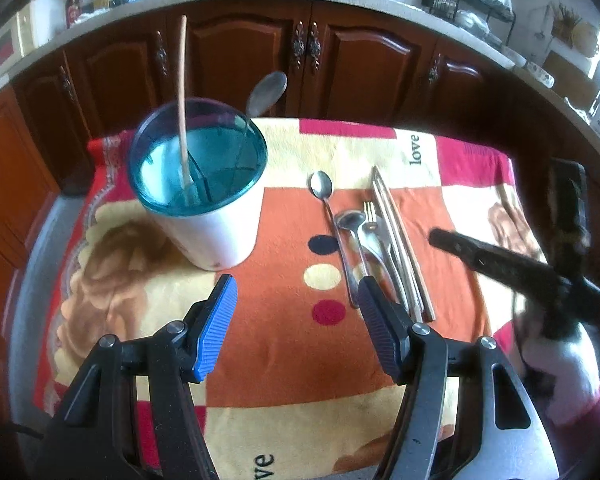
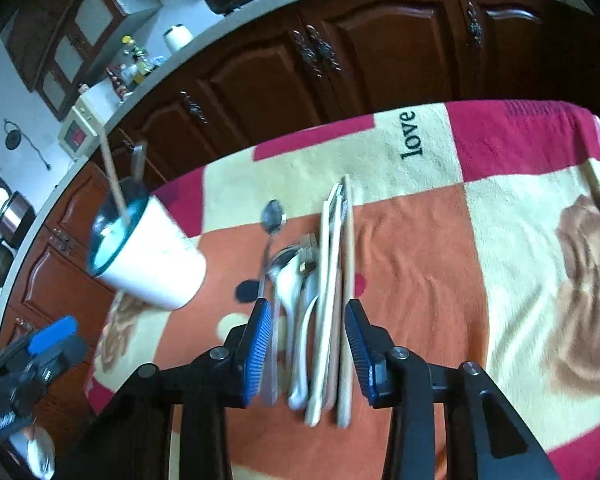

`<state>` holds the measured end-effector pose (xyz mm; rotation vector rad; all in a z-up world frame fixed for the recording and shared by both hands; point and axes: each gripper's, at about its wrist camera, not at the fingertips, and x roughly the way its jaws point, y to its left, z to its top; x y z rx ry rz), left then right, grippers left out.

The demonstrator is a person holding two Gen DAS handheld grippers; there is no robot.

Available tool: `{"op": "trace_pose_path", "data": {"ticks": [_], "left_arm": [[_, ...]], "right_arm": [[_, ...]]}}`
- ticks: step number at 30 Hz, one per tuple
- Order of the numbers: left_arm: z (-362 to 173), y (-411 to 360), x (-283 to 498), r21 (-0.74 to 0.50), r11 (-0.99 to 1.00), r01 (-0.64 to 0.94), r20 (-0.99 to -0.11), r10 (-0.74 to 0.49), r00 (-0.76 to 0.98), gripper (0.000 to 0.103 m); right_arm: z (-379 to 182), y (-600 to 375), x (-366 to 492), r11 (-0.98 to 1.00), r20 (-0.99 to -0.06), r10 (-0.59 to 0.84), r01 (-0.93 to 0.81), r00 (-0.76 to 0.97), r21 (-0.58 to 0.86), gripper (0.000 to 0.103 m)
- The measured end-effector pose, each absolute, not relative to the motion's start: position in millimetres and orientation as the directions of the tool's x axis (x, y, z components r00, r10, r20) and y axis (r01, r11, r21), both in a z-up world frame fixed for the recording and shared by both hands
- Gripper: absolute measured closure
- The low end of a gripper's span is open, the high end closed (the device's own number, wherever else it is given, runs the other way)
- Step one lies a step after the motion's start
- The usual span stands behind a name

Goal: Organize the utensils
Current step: 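Move both open tools back from the cup to the cutlery row, then grasp a wooden chopstick from the row with the right tool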

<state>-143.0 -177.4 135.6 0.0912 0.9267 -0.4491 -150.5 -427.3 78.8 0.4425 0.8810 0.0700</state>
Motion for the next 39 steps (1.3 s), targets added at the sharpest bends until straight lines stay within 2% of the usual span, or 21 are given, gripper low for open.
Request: {"op": "trace_pose_path", "data": {"ticks": [9,11,17,19,28,36,39], "left_arm": [[118.1,-201.9,-122.0,-0.141,0.905,0.401,-0.808,-0.339,0.482,0.040],[113.8,-209.3,-117.6,-0.135,0.905,0.404,-0.814,-0.334,0.475,0.040],[104.0,-223.4,-104.4,-0.123,0.908,0.399,-0.824,-0.318,0.469,0.040],[100.9,-225.9,-99.5,-0.132,0.910,0.392,-0.827,-0.320,0.462,0.040],[84.2,-248.3,-89.4,-0.149,0.905,0.398,-0.837,-0.330,0.436,0.040],[66.5,-263.0,-81.4,-0.147,0.911,0.384,-0.849,-0.316,0.424,0.040],[62.1,-266.6,-76.6,-0.165,0.912,0.375,-0.849,-0.325,0.416,0.040]], "right_arm": [[44.3,-453.0,-88.9,0.898,-0.755,0.257,0.141,0.603,0.418,0.070],[39.8,-454.2,-79.8,0.899,-0.758,0.263,0.133,0.597,0.417,0.074],[27.5,-454.4,-61.4,0.914,-0.776,0.260,0.112,0.574,0.389,0.094],[25.7,-457.2,-62.0,0.913,-0.775,0.264,0.112,0.575,0.393,0.097],[29.4,-482.6,-83.2,0.923,-0.789,0.197,0.161,0.582,0.350,0.097],[29.7,-492.7,-95.4,0.912,-0.778,0.207,0.170,0.593,0.372,0.097],[30.8,-495.6,-96.1,0.920,-0.796,0.163,0.201,0.583,0.335,0.097]]}}
